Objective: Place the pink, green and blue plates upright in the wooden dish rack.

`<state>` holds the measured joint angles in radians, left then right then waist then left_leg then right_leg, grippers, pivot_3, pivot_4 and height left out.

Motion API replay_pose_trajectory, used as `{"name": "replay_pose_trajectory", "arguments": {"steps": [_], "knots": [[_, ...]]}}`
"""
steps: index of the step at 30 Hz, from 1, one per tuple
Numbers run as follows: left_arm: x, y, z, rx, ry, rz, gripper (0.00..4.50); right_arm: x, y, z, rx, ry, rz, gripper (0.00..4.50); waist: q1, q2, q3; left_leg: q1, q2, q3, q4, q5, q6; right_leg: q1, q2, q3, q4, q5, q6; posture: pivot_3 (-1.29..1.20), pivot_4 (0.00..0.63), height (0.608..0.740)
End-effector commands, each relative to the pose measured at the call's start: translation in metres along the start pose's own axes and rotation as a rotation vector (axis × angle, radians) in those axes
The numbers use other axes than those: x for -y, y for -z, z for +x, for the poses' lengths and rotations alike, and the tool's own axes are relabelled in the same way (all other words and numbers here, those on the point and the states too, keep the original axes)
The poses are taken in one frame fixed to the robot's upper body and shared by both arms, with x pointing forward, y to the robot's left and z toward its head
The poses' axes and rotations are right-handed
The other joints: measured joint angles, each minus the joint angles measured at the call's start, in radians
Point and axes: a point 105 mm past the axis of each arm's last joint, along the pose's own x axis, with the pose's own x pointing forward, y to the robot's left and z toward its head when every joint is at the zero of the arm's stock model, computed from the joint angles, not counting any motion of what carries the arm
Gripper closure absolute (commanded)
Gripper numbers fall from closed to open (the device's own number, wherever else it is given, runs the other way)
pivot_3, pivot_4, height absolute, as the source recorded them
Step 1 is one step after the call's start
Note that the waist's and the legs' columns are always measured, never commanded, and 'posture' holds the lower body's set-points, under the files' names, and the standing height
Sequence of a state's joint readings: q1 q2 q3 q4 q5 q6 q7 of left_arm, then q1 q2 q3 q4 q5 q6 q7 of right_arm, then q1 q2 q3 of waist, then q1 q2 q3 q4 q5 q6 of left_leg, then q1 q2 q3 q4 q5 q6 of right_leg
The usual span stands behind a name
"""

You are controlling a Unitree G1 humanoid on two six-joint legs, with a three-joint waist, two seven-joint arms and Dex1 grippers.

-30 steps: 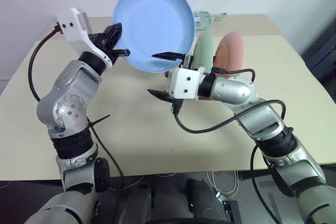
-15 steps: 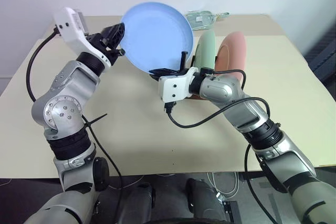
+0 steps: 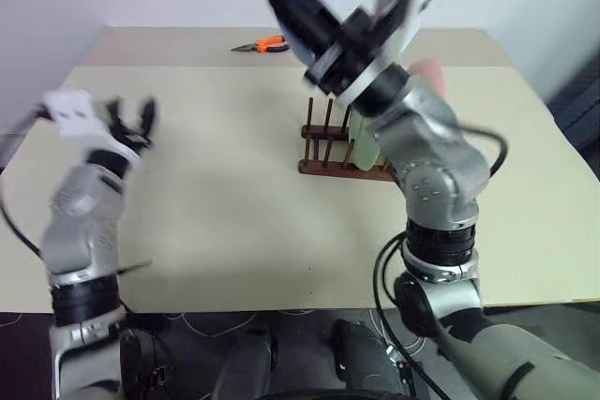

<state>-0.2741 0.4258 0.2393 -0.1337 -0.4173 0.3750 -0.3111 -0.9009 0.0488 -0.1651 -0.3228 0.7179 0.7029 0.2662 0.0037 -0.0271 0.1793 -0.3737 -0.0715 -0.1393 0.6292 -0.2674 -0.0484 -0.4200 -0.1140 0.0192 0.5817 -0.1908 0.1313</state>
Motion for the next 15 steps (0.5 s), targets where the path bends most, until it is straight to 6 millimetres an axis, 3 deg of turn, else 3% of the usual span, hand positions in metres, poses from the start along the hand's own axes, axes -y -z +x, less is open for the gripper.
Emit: {"name": "replay_pose_trajectory", "arguments": {"steps": [1,3,8,15], "knots": [[0.047,0.011,-0.009,-0.024,0.238,0.109,1.52,0.011,-0.003,-0.006,0.006,0.110,0.205,4.50,-0.004,0.001,0.001,0.000,0.001,0.000,-0.001,0.000,0.000,-0.001,0.001,0.000,0.000,0.000,-0.001,0.00,0.150,0.740],[0.065,0.026,-0.018,-0.073,0.337,0.105,1.52,0.017,0.004,-0.009,-0.012,0.172,0.296,4.50,-0.017,0.003,0.001,-0.001,0.001,0.001,-0.002,0.000,0.000,-0.004,0.001,0.000,0.002,-0.001,-0.002,0.00,0.150,0.740],[0.092,0.040,-0.031,-0.137,0.494,0.092,1.52,0.027,0.019,-0.015,-0.045,0.287,0.445,4.50,-0.027,0.007,0.001,0.000,0.002,0.002,-0.004,0.001,0.000,-0.006,0.002,0.001,0.003,0.000,-0.001,0.00,0.150,0.740],[0.096,0.042,-0.030,-0.141,0.513,0.103,1.52,0.046,0.039,-0.022,-0.115,0.392,0.575,4.50,-0.024,0.007,0.000,0.000,0.002,0.003,-0.002,0.001,0.000,-0.005,0.002,0.001,0.003,0.000,-0.001,0.00,0.150,0.740]]}}
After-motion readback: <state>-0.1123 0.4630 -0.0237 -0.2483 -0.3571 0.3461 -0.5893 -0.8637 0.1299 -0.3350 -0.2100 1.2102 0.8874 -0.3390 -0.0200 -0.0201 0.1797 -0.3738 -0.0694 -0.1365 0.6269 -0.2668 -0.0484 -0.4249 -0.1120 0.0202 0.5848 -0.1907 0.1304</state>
